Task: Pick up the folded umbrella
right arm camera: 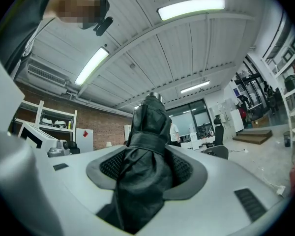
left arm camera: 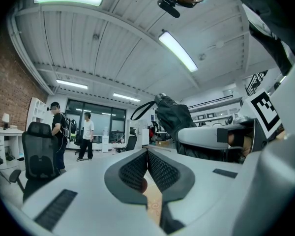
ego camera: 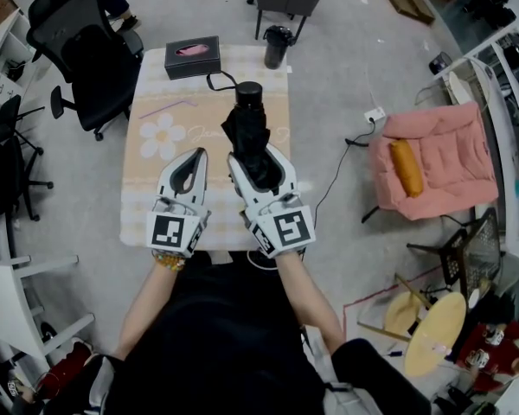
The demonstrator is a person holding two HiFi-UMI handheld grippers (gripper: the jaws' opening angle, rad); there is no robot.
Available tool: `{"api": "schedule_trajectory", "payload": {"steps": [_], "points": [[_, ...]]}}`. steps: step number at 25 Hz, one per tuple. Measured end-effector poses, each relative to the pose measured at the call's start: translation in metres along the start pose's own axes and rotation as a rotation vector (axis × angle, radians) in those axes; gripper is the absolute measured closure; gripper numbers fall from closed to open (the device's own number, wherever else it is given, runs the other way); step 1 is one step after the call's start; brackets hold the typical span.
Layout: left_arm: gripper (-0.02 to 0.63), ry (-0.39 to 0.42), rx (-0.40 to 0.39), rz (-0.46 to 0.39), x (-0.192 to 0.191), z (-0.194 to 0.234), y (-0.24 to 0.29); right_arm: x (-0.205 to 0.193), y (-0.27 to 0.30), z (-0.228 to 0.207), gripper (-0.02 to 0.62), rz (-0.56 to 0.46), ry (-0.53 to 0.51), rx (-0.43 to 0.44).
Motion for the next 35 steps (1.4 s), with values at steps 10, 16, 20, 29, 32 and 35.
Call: {"api": "schedule_trajectory", "payload": {"steps": [10, 16, 20, 29, 32, 35], "points": [[0.592, -0.014, -0.008, -0.009, -0.010, -0.001, 0.000, -0.015, -0.005, 0.004, 0.374, 0.043, 0.034, -0.001], [0.592, -0.011, -0.002, -0.003, -0.013, 0.003, 0.000, -0.028, -0.005, 0.011, 0.374, 0.066, 0.062, 0.017], [0.592, -0.012, -0.003, -0.002, -0.013, 0.004, 0.000, -0.030, -0.002, 0.012, 0.374, 0.068, 0.060, 0.014], [0.592, -0.018, 0.004, 0.007, -0.012, 0.005, 0.004, -0.030, 0.003, 0.007, 0.374, 0.070, 0.057, 0.008], [0.592, -0.019, 0.002, 0.014, -0.013, 0.004, 0.005, -0.031, 0.002, 0.004, 0.374, 0.081, 0.062, 0.001], [0.592, -0.016, 0.006, 0.023, -0.011, 0.005, 0.007, -0.031, 0.003, 0.000, 0.374, 0.084, 0.066, -0.009]]}}
Point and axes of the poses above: the fingertips, and each gripper's own axes: y forward along the fingers, z to its left, x out of its top, the point moved 4 cm from there along -y, backward along the fingers, and after that the axes turned 2 degrees about z, right-handed, at the moved point
